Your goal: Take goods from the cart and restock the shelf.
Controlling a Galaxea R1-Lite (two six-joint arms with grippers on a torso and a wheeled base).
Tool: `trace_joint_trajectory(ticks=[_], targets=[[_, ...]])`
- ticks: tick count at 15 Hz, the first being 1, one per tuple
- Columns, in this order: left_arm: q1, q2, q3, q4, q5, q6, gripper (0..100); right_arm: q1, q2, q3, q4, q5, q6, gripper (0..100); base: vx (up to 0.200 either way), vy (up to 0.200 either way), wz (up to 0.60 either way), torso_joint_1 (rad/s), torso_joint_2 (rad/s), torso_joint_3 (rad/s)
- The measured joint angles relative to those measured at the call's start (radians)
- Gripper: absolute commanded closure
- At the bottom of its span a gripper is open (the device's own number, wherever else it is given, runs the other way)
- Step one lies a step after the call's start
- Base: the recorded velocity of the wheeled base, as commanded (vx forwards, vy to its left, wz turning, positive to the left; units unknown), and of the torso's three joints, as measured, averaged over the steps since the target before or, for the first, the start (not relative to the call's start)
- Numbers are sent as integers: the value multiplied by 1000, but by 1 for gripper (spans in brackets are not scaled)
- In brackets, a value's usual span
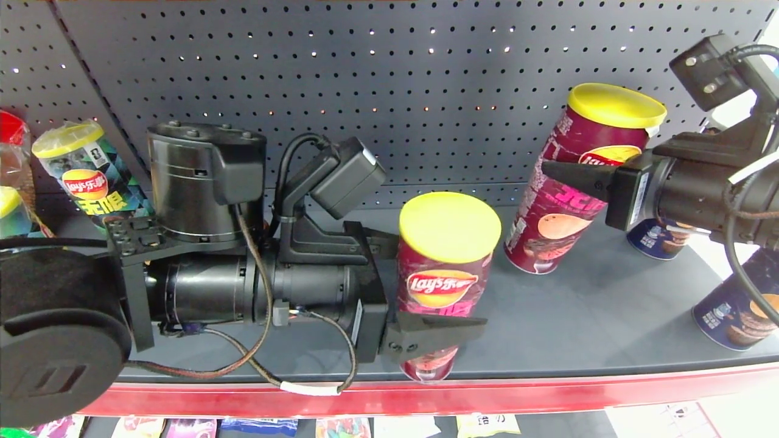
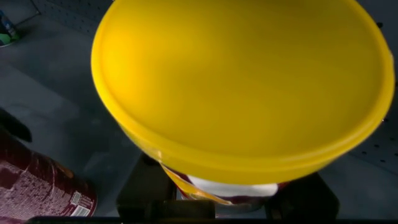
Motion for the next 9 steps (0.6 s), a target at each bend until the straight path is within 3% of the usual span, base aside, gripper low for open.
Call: trace_joint_trajectory(ticks=[5,9], targets=[[2,-18,23,-4,18,1,0,5,8,0,-1,1,0,100,0,0,0,0,0,0],[33,-104,152,-4,44,1,0,34,42,-17,0,10,0,100,0,0,0,0,0,0]])
